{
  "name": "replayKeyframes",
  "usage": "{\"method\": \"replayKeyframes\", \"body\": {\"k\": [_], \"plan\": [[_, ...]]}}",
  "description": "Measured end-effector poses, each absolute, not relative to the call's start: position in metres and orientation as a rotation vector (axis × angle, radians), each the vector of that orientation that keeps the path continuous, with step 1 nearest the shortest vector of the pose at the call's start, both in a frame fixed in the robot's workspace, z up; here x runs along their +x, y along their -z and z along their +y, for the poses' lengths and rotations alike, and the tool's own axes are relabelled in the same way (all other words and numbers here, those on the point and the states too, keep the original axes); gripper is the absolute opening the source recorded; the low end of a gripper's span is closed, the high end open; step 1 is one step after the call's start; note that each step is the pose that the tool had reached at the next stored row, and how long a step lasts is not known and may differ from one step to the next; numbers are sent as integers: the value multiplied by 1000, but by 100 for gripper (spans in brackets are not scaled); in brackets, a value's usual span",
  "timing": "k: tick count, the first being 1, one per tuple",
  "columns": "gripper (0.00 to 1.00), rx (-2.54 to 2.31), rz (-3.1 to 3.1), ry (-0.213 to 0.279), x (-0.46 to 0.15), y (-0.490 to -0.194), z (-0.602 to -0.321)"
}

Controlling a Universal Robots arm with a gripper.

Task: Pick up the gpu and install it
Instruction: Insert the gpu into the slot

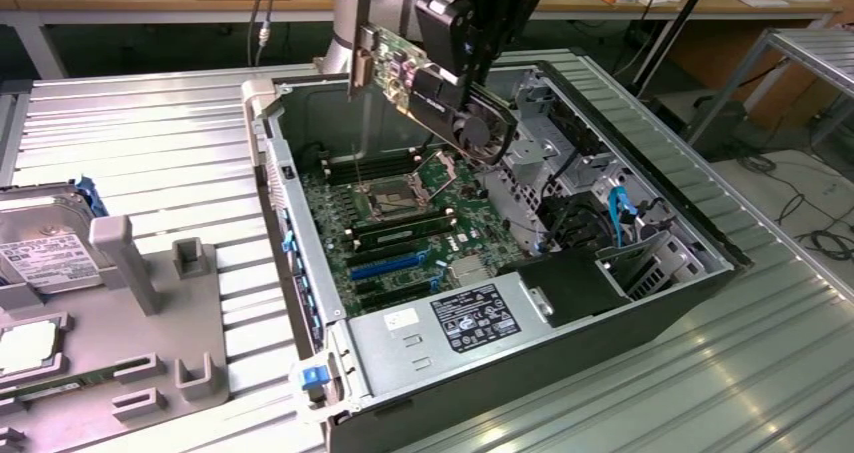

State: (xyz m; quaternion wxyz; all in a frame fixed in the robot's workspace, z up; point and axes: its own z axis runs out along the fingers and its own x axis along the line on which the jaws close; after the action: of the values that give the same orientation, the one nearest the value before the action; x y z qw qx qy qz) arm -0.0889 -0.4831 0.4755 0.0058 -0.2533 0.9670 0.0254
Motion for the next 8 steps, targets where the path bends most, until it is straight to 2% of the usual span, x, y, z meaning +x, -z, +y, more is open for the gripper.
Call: {"method": "replayKeyframes", "body": {"k": [8], "plan": [[27, -897, 2999, -80, -89, -475, -483]]}}
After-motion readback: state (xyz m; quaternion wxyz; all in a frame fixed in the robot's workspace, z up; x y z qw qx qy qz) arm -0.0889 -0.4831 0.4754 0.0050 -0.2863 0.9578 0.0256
